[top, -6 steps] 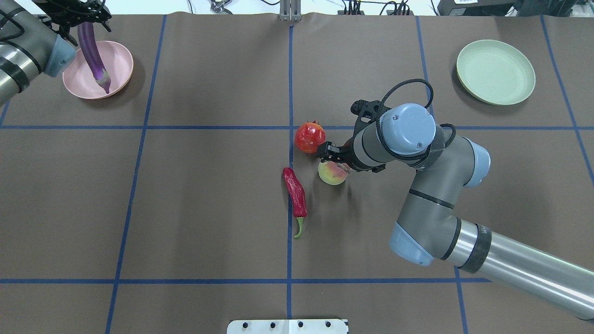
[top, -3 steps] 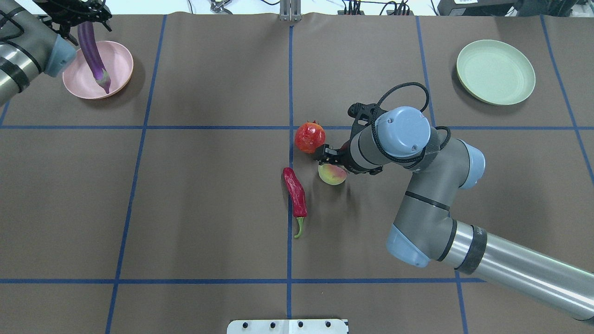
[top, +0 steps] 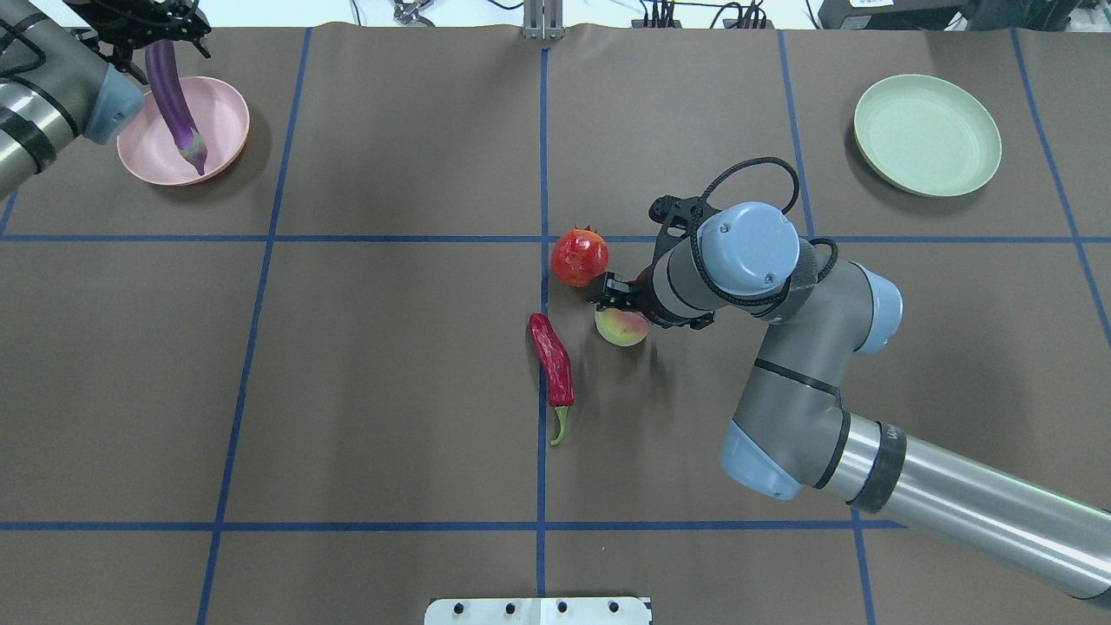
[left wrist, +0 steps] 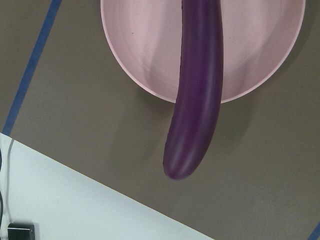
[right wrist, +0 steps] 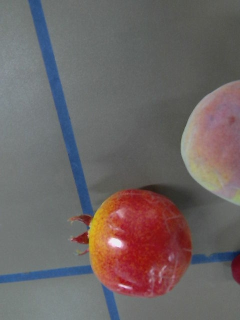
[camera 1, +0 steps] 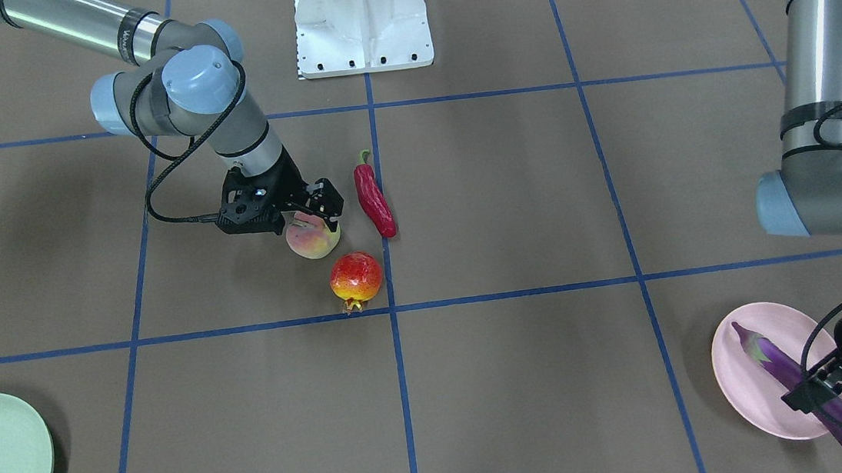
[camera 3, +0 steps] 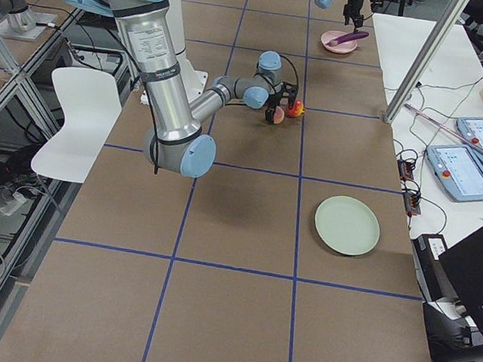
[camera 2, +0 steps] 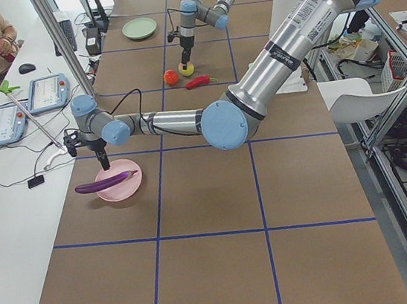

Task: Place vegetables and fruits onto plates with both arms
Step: 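Lower the right gripper over the peach and grasp it, then carry the peach to the green plate with the right gripper while the left arm returns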

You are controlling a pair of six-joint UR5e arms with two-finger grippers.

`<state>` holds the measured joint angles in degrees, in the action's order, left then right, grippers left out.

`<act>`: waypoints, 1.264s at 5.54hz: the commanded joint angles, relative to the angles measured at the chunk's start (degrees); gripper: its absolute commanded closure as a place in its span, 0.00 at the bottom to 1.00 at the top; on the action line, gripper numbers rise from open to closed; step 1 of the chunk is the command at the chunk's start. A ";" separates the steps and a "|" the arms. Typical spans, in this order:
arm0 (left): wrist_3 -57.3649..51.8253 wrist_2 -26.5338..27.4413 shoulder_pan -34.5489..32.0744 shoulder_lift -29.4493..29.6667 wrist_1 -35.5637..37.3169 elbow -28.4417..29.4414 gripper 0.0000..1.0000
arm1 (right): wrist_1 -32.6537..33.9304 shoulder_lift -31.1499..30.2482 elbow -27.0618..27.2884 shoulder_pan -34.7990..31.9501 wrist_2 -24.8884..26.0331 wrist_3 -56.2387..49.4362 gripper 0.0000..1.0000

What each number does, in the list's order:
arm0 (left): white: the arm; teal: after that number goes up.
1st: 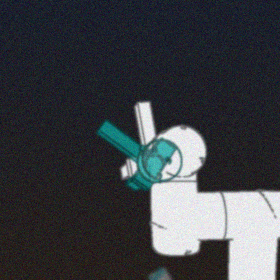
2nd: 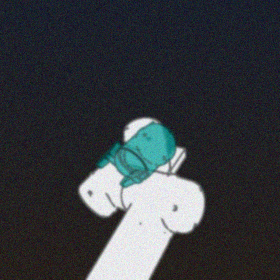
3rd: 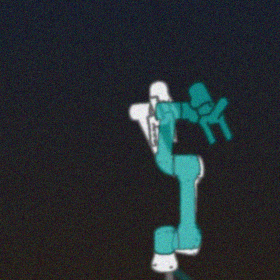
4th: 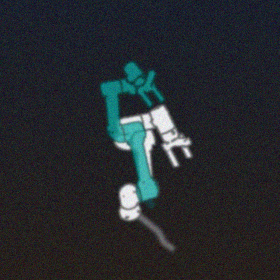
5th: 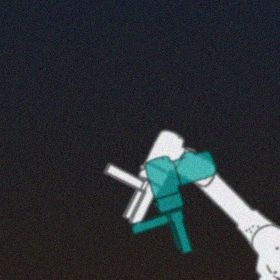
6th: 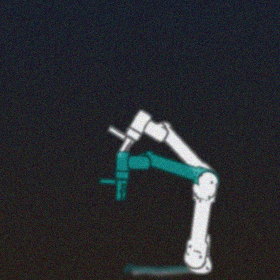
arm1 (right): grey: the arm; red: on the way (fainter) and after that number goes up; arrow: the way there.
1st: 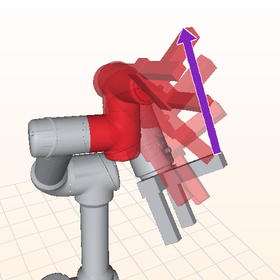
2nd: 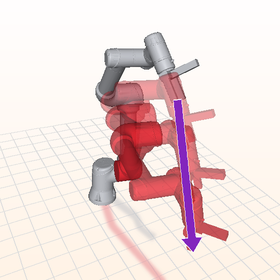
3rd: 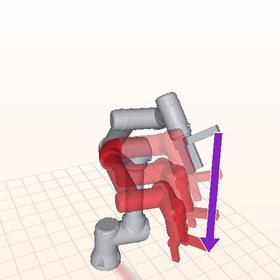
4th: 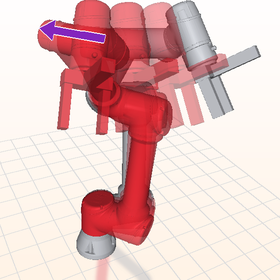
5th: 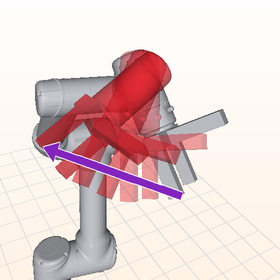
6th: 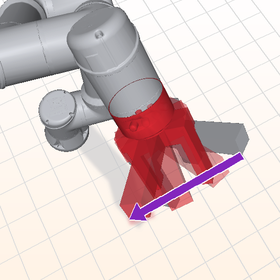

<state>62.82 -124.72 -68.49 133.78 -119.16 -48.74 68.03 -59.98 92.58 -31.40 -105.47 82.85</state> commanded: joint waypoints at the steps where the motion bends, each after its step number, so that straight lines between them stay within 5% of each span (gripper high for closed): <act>1: 0.02 0.00 0.02 -0.01 -0.02 -0.22 0.00 | -0.09 0.13 -0.12 0.03 -0.09 2.73 0.89; 2: 0.46 0.00 0.11 -0.35 0.42 -1.87 0.00 | -3.14 0.04 -0.12 -0.06 -0.09 3.27 1.00; 5: 6.22 -1.48 5.08 -0.27 0.07 -10.72 0.00 | -2.73 -0.57 -0.38 -11.96 -4.28 -2.21 1.00; 7: 22.22 -1.14 15.54 0.60 -0.11 -19.86 0.00 | -2.81 -0.23 -9.82 -23.03 -8.78 -15.20 1.00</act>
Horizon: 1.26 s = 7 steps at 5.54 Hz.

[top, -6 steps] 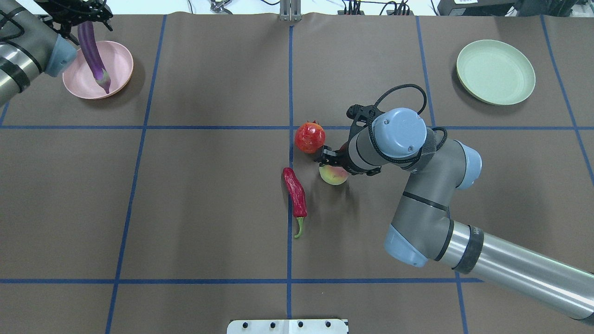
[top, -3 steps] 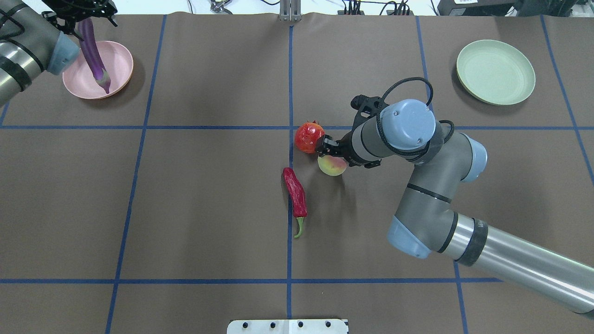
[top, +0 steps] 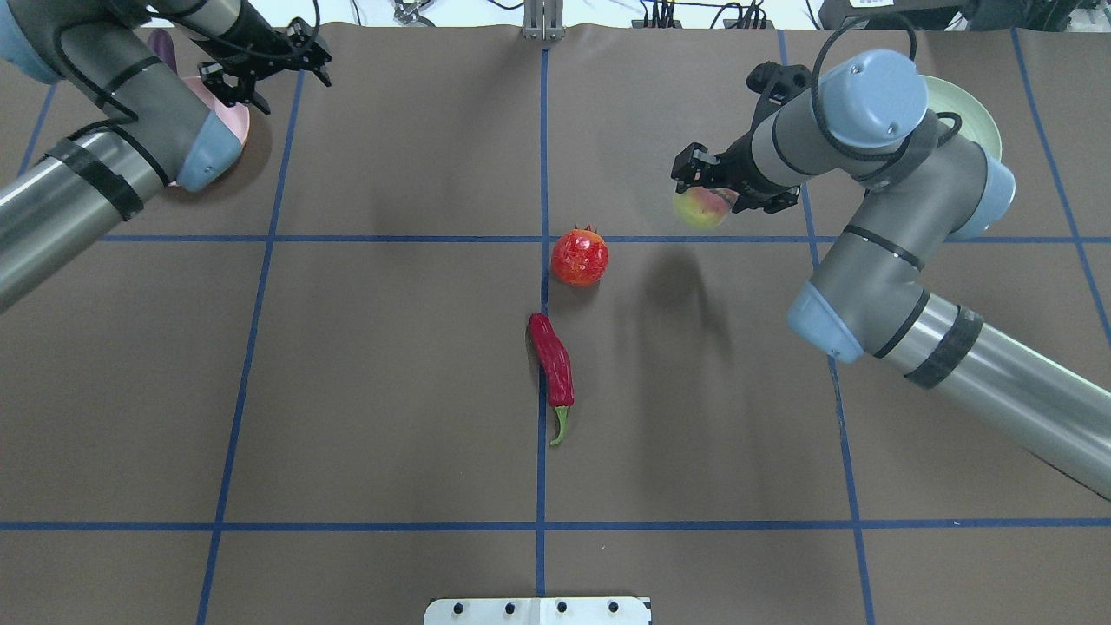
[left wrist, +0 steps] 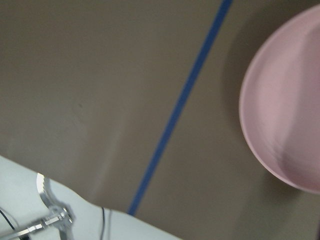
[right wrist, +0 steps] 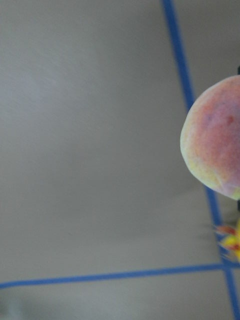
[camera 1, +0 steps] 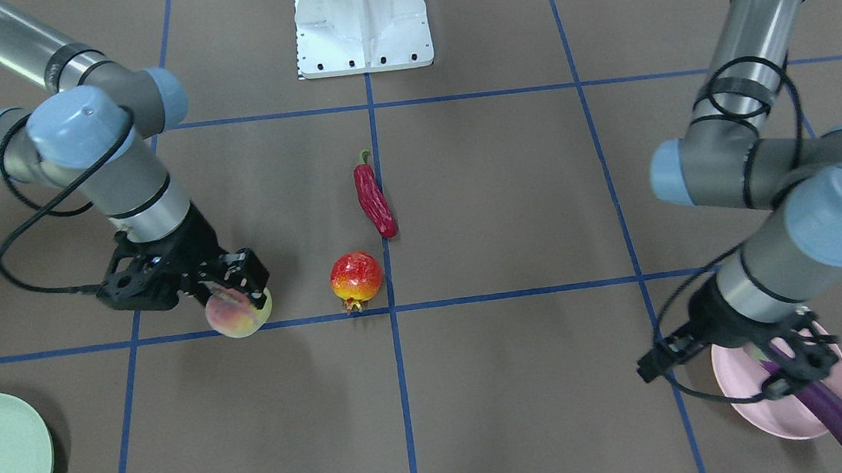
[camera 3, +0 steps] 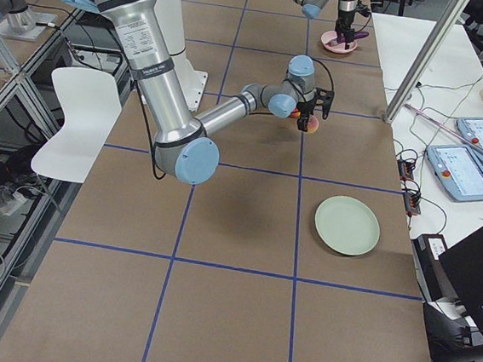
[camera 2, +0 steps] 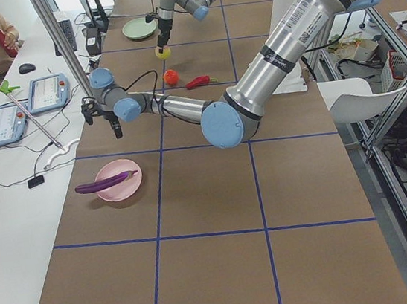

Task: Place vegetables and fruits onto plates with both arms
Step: 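Carry the peach to the green plate with the right gripper while the left arm returns, then lower the left gripper onto the red chili pepper and grasp it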

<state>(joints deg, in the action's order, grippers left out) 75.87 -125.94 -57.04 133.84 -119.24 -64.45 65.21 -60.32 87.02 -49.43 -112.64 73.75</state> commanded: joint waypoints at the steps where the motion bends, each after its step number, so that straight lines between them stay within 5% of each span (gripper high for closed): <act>1: 13.74 0.26 7.96 3.07 0.67 -6.98 0.01 | 0.00 0.21 -8.84 -10.45 -4.05 -12.52 1.00; 3: 22.11 0.35 14.20 6.59 1.81 -8.85 0.00 | 0.00 0.29 -17.28 -16.37 -4.34 -19.32 1.00; 5: 21.70 10.56 25.41 11.76 16.76 -9.55 0.00 | -0.26 0.29 -24.16 -19.03 -0.68 -26.03 1.00; 6: 21.26 11.06 26.70 11.19 18.15 -9.64 0.00 | -0.43 0.03 -25.84 -19.12 -0.13 -27.94 1.00; 7: 21.08 10.89 28.20 11.18 18.51 -9.81 0.01 | -0.52 0.03 -25.77 -19.21 -0.47 -29.27 0.70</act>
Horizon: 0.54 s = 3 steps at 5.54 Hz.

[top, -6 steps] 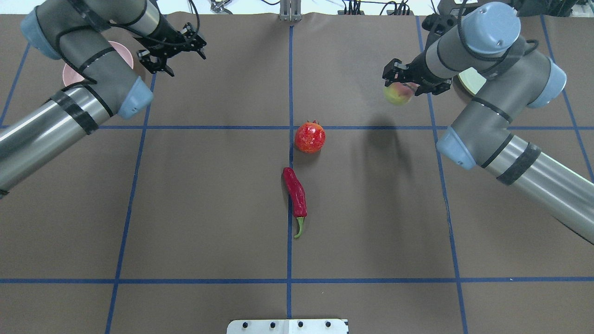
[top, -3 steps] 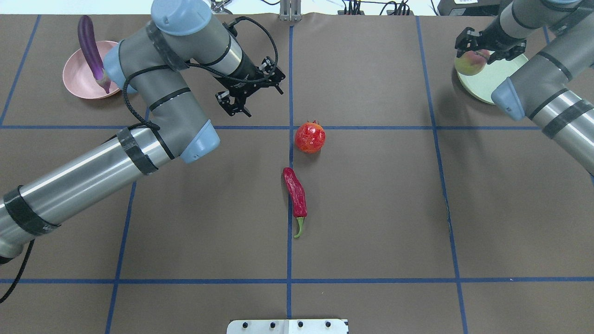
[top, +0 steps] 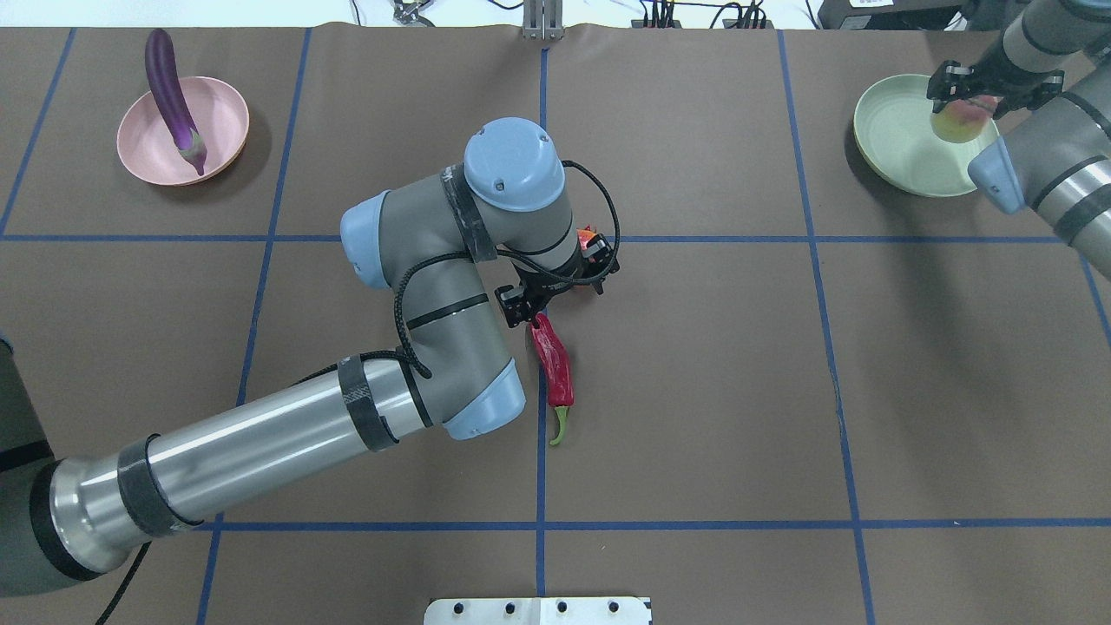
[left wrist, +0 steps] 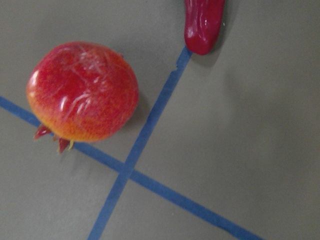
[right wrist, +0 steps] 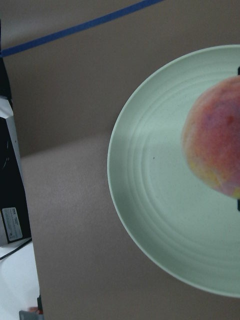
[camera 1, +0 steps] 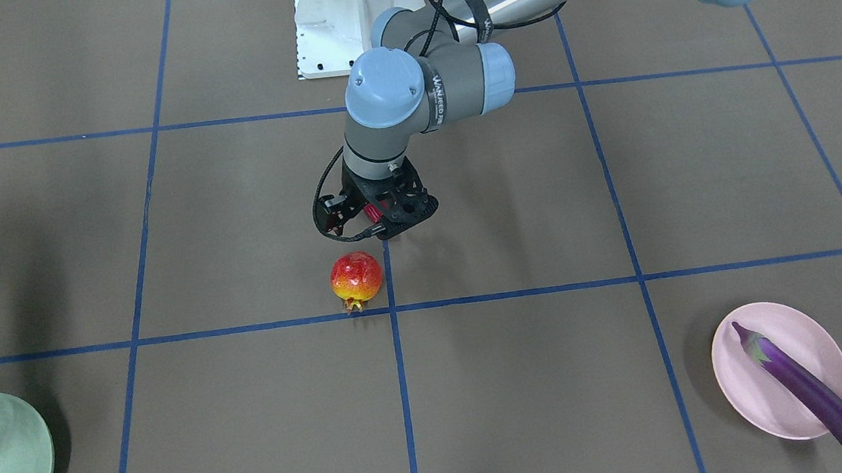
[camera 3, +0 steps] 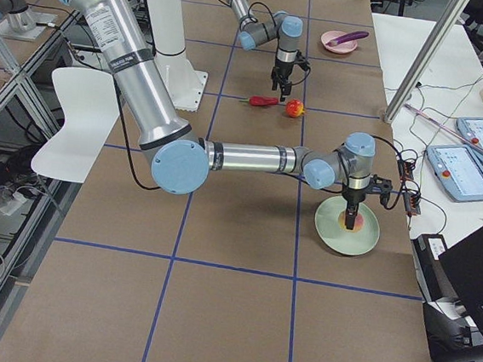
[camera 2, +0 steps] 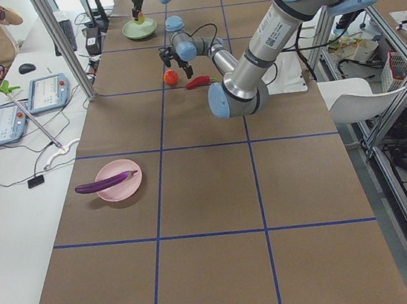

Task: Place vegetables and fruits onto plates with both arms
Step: 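Lower the left gripper onto the red chili pepper and grasp it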

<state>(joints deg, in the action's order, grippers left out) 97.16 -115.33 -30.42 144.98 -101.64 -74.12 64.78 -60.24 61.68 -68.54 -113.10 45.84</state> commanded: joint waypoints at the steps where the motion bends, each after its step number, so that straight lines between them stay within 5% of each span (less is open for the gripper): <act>1: -4.22 0.11 1.68 0.13 4.05 -1.20 0.01 | -0.18 0.12 -0.25 -0.10 -0.10 -1.37 0.01; 3: -8.47 -0.33 2.47 -0.05 7.60 -2.44 0.01 | -0.18 0.21 1.59 -0.10 -1.15 -1.19 0.00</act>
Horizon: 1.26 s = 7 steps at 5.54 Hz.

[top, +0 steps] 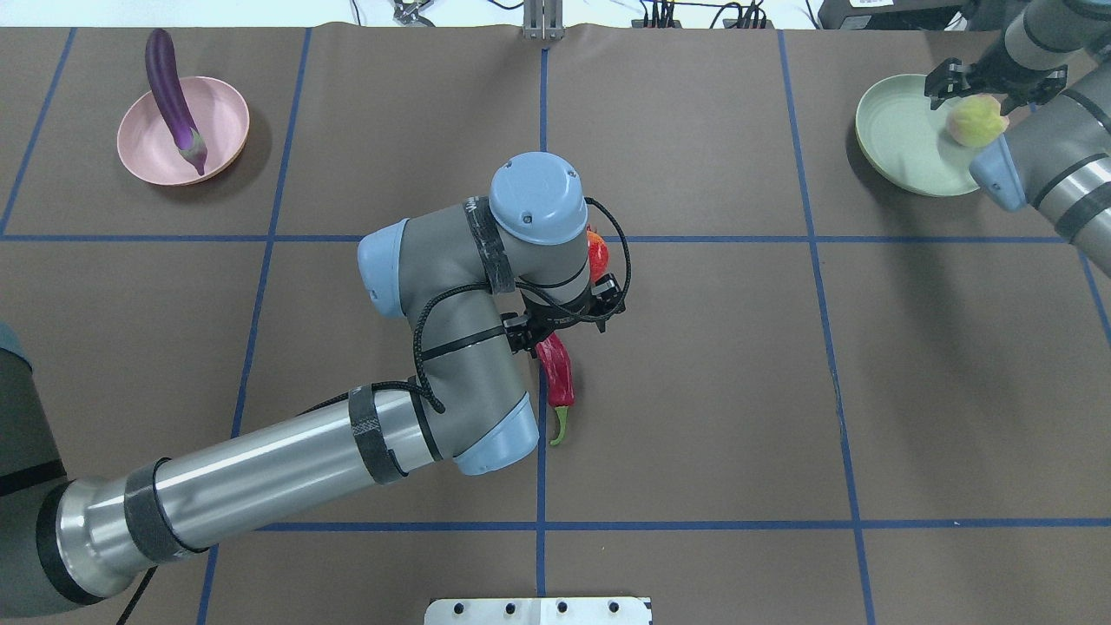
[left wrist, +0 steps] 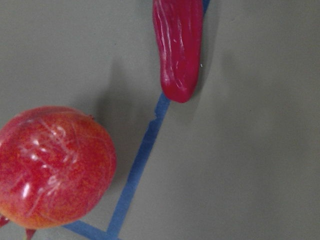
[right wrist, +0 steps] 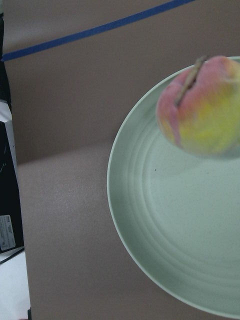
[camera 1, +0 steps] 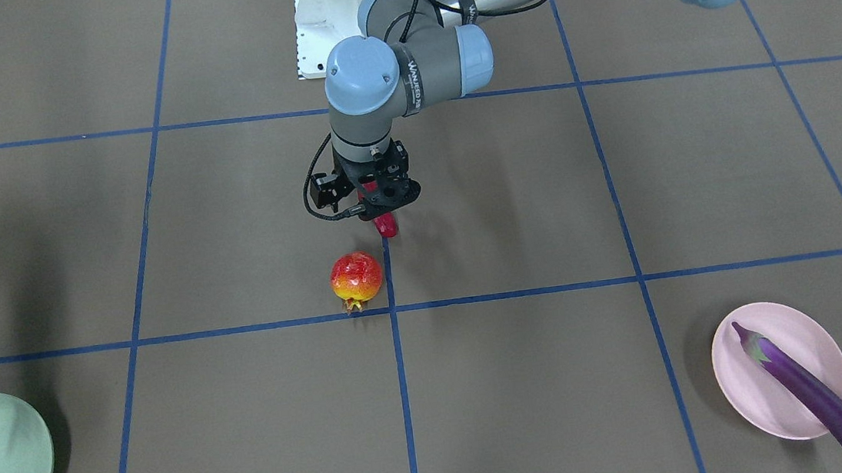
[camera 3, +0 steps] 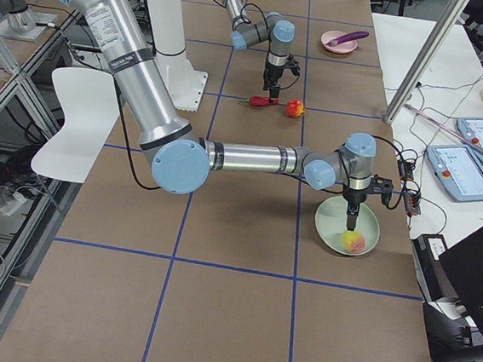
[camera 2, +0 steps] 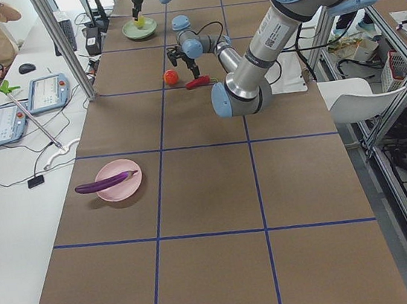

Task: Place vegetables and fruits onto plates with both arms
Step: 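Lower the left gripper onto the red chili pepper and grasp it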

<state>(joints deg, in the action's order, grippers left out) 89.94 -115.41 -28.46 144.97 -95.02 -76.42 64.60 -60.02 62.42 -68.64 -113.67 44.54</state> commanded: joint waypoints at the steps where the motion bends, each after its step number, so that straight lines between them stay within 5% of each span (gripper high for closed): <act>1: -1.18 -0.26 2.42 -0.04 0.37 0.65 0.03 | 0.00 -0.10 0.95 -0.09 -1.89 0.11 0.00; 3: -1.26 -0.17 3.06 -0.04 0.19 2.15 0.10 | 0.17 -0.01 3.66 -0.18 -5.65 0.63 0.00; 4: -1.26 -0.17 2.97 -0.04 0.19 2.24 0.32 | 0.52 -0.54 7.16 -0.35 -10.56 2.29 0.00; 5: -1.70 0.09 2.71 -0.04 0.28 2.07 0.93 | 0.61 -1.06 9.19 -0.35 -11.39 4.13 0.00; 7: -6.35 -0.52 -1.48 -0.04 0.63 0.59 1.00 | 0.52 -1.07 12.36 0.25 -13.57 9.11 0.00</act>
<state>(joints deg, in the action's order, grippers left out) 84.96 -115.65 -27.53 144.93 -94.50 -74.93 65.18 -61.09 72.97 -68.79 -125.80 50.47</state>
